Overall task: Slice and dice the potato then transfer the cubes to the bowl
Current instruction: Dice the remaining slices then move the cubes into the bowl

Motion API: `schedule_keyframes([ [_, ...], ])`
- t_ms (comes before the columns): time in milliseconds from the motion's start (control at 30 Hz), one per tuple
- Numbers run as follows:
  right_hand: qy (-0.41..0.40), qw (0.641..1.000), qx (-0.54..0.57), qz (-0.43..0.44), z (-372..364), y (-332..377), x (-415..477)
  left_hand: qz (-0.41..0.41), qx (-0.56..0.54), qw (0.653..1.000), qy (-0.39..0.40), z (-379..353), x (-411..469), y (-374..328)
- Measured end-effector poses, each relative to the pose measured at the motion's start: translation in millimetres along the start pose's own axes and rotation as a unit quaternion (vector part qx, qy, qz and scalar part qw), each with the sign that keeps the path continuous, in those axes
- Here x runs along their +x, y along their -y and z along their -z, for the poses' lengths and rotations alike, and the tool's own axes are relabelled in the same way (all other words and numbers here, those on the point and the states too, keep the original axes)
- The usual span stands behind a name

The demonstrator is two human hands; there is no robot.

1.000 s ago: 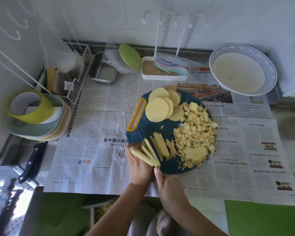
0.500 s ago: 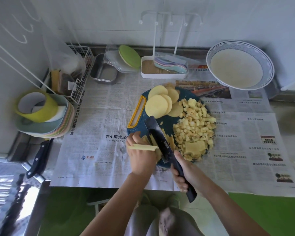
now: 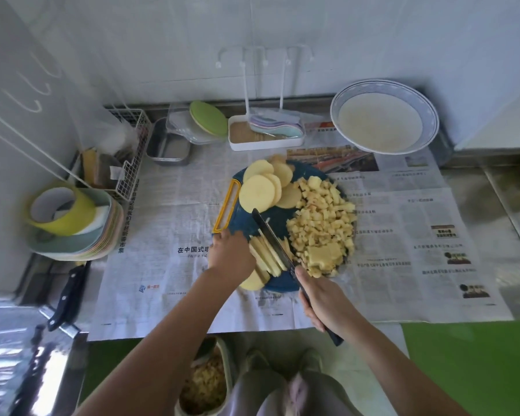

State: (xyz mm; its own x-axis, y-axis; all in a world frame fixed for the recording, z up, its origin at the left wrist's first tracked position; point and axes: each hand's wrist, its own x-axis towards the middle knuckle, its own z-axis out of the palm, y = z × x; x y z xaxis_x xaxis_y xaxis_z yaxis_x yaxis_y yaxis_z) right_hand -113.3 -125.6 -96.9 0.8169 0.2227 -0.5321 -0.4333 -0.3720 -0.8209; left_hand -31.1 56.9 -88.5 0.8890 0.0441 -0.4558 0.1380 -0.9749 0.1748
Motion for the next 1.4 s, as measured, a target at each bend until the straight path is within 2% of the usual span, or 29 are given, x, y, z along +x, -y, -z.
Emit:
schedule_keyframes([
  [67,-0.024,0.999,-0.02,0.018,-2.5,-0.8,-1.4,0.007,-0.117,0.992,-0.041,-6.5,-6.0,9.8],
  [133,-0.031,0.999,-0.024,0.024,-6.9,-1.2,-3.3,0.005,-0.226,0.97,-0.093,-18.7,-16.0,16.4],
  [300,-0.057,0.997,-0.041,0.024,-28.9,-5.3,-2.6,-0.004,-0.338,0.926,-0.168,-54.6,-33.9,22.6],
  [500,-0.065,0.994,-0.084,0.035,-47.4,-8.7,3.2,0.002,-0.345,0.911,-0.225,-65.1,-33.3,19.3],
  [700,-0.049,0.998,-0.016,0.033,-40.6,3.2,-0.9,0.009,-0.302,0.927,-0.222,-62.4,-18.6,12.5],
  [867,-0.043,0.998,0.014,0.038,-32.5,8.7,-5.6,0.001,-0.344,0.91,-0.231,-65.5,-12.7,12.7],
  [1033,-0.062,0.997,-0.034,0.04,-40.2,5.8,-8.2,0.004,-0.333,0.902,-0.275,-75.6,-14.8,27.7],
  [1200,-0.097,0.989,-0.09,0.067,-60.2,-6.4,-12.8,-0.001,-0.342,0.905,-0.254,-85.0,-12.8,35.1],
  [1400,-0.097,0.985,-0.13,0.06,-72.4,-6.7,-15.9,-0.011,-0.365,0.882,-0.298,-95.3,-13.5,28.1],
])
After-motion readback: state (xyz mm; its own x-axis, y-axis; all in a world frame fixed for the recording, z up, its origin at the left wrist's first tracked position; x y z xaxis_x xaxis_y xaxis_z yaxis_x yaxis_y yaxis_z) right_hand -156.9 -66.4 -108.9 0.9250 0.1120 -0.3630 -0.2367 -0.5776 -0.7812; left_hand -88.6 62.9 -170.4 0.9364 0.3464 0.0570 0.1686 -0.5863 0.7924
